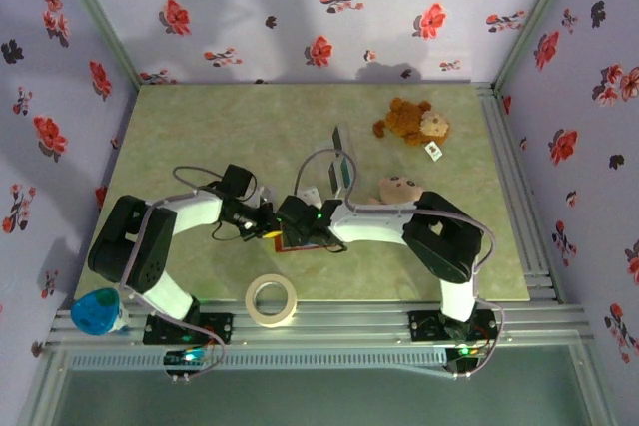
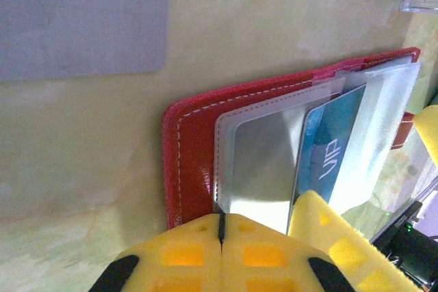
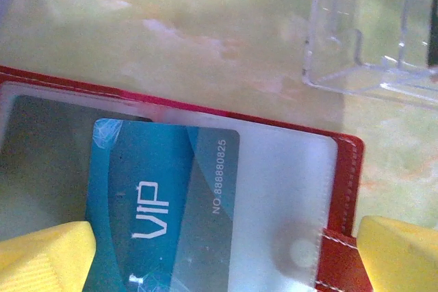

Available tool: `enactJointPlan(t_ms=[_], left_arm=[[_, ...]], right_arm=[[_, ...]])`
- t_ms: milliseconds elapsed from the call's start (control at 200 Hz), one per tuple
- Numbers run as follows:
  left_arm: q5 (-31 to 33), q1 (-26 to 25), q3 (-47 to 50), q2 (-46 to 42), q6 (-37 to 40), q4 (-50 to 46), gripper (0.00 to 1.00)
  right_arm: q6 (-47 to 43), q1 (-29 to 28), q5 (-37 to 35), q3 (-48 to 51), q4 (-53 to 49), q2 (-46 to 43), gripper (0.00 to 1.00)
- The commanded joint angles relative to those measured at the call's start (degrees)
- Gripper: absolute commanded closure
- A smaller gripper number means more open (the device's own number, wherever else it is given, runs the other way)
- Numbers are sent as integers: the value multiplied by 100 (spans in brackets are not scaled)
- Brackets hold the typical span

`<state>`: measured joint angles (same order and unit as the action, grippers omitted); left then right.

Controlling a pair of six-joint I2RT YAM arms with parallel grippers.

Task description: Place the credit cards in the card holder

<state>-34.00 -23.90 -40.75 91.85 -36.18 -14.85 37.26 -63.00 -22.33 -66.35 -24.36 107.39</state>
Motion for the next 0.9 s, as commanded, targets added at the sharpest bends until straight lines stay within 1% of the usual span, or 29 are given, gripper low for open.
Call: enactJointPlan(t_ms=[0,230,550,680,780,895], left_arm=[[348,57,144,18,225,-627,100],[341,53,164,-48,195,-646,100],[317,56,198,-115,219,-680,100],[283,54,138,-51,278,-790,100],[253,57,160,-106,274,-774,100],[253,53,120,-106,290,-826,100]], right_arm=[[168,-6,-424,303,-414,-189,1],[304,13,-665,416,-564,-331,1],[392,142,-598,375,-606,-355,1],[476,258,-258,423,-578,-375,1],[519,257,21,416,-537,-568,1],[545,291,30,404,-640,-815,1]])
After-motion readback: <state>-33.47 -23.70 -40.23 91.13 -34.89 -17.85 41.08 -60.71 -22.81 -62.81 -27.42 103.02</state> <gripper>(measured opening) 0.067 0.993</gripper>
